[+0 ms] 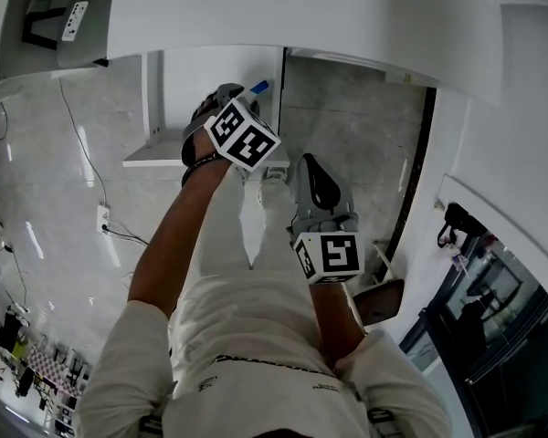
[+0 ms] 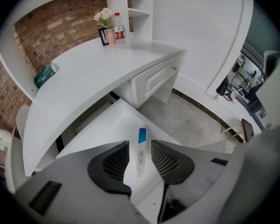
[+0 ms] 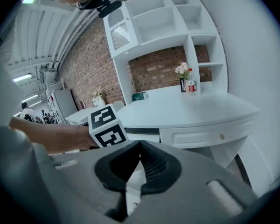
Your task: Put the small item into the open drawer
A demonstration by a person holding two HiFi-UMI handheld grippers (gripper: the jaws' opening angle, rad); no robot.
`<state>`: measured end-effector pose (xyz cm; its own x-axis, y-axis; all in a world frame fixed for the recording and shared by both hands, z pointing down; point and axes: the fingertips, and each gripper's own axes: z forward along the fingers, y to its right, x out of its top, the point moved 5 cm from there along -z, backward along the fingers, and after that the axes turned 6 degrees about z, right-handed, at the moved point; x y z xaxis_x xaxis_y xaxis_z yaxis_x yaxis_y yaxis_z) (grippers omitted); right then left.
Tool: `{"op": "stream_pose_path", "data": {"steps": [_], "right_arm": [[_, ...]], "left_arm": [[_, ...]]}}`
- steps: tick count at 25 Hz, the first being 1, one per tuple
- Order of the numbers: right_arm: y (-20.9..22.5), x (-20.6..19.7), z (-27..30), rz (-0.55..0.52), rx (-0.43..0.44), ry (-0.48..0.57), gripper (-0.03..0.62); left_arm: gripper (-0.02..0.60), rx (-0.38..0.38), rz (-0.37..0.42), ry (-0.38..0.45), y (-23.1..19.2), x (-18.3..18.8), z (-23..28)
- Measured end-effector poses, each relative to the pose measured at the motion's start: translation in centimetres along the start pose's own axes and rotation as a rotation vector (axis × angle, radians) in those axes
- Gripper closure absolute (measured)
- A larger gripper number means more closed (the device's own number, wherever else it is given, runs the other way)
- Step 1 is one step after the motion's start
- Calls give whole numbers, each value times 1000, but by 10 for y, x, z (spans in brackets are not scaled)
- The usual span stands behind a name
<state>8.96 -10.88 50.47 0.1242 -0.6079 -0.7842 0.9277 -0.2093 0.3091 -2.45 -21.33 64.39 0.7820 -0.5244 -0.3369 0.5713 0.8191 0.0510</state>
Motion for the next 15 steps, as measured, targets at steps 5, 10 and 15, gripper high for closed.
{"op": "stream_pose_path", "data": {"steps": [5,10,15], "right_arm": [[-8,18,-11,-27,16,10,595],[-18,38,-23,-49,35,35,595],[-28,57,-37,-64,50,56,595]], "left_arm": [[464,24,6,22,9,4,-31],[494,65,-26,73,14,9,-69],[516,133,-67,138,15,15,-111]]}}
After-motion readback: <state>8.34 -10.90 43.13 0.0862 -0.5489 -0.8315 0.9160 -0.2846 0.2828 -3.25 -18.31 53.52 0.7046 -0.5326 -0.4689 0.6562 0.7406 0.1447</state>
